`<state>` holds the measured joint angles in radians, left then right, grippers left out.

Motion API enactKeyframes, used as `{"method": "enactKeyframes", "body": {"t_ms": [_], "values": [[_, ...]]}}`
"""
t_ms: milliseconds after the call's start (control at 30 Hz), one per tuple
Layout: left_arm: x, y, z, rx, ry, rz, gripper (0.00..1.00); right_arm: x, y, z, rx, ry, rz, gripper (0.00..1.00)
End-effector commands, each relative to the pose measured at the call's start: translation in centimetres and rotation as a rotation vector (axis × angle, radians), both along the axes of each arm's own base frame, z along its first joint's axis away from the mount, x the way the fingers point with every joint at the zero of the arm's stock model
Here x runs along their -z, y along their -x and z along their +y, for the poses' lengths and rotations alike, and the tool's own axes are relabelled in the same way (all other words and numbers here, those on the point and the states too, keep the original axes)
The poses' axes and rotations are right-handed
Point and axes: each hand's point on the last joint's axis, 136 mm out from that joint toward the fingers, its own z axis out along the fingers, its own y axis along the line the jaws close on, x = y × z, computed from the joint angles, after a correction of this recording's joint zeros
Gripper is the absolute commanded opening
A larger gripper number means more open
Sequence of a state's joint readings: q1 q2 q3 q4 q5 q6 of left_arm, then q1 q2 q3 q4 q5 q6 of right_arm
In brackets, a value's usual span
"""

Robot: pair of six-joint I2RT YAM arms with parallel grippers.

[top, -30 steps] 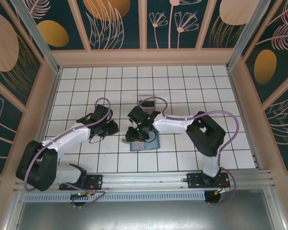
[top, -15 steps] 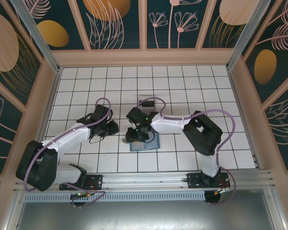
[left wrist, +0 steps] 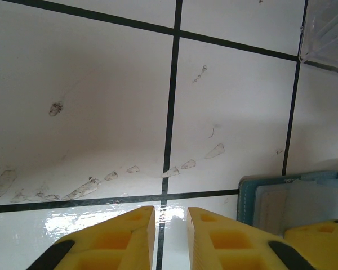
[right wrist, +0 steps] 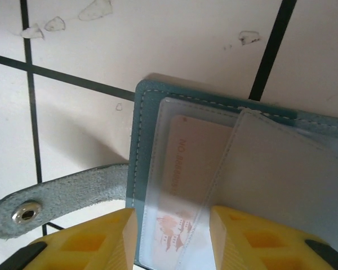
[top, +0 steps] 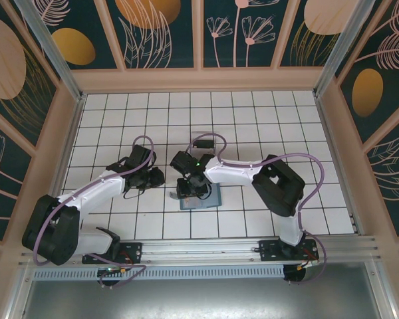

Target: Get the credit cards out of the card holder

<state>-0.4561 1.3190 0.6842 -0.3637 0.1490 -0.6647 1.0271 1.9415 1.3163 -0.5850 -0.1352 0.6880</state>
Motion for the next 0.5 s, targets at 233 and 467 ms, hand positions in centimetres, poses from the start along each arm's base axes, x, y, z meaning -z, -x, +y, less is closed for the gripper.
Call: {"method": "enactKeyframes", "body": {"t_ms": [233,467], "values": [[-0.3,0.2,0.4,0.008,-0.009,-0.004,0.23,0.4,-0.7,-3.0,0.016,0.252,-0.097,0.44],[-0.3,0.2,0.4,0.008,-0.010,-0.005,0.23,-0.4,-0.9,-3.5,0.008,0.335,-0.152,0.47]]}}
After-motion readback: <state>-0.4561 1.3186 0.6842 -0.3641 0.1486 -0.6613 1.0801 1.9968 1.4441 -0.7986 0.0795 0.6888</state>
